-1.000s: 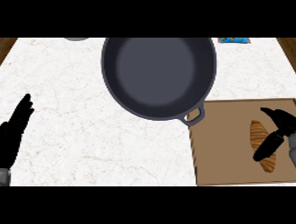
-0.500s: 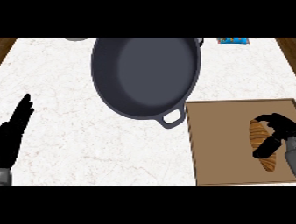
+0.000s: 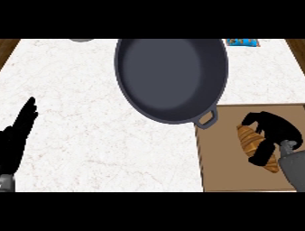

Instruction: Pick the croissant from the tray and place it in the pot

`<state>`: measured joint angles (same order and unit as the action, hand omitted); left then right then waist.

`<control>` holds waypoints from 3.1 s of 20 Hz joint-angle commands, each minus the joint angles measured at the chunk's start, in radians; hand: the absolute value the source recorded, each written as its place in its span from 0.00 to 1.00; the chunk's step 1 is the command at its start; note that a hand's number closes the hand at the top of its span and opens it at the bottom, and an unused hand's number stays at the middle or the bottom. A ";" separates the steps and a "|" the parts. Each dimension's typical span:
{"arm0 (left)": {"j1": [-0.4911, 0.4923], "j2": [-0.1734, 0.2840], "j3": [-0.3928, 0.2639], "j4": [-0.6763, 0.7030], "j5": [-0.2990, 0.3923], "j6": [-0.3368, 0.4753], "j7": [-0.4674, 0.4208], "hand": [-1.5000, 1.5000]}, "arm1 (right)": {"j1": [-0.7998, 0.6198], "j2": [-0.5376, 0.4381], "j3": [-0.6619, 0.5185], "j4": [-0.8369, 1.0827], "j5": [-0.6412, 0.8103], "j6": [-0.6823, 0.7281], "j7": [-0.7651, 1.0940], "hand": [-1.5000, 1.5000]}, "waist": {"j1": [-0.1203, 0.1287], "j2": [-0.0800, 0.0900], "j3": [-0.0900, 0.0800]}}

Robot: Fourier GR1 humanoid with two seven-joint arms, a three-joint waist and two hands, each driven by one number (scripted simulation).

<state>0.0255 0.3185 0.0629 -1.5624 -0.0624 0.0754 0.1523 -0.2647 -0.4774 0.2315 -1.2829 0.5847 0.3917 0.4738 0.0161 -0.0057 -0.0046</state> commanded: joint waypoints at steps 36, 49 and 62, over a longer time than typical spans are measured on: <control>-0.001 -0.038 0.016 -0.012 -0.042 -0.002 0.009 0.50 | -0.060 -0.012 0.494 -0.605 0.104 -1.003 -0.774 1.00 | -0.006 0.007 0.005; -0.013 -0.026 0.056 0.026 -0.039 -0.064 -0.017 0.50 | -0.447 0.299 0.260 -0.209 0.089 -0.757 -0.803 1.00 | -0.002 0.008 0.004; -0.074 -0.027 0.061 0.035 -0.055 -0.068 -0.004 0.50 | -0.799 0.475 0.142 0.495 0.110 -0.882 -0.974 1.00 | 0.027 0.019 0.004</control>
<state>-0.0135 0.2847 0.1216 -1.5382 -0.1133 0.0137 0.1418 -0.9976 -0.0403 0.3937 -0.9724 0.7513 -0.4557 -0.4362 0.0311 0.0076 -0.0005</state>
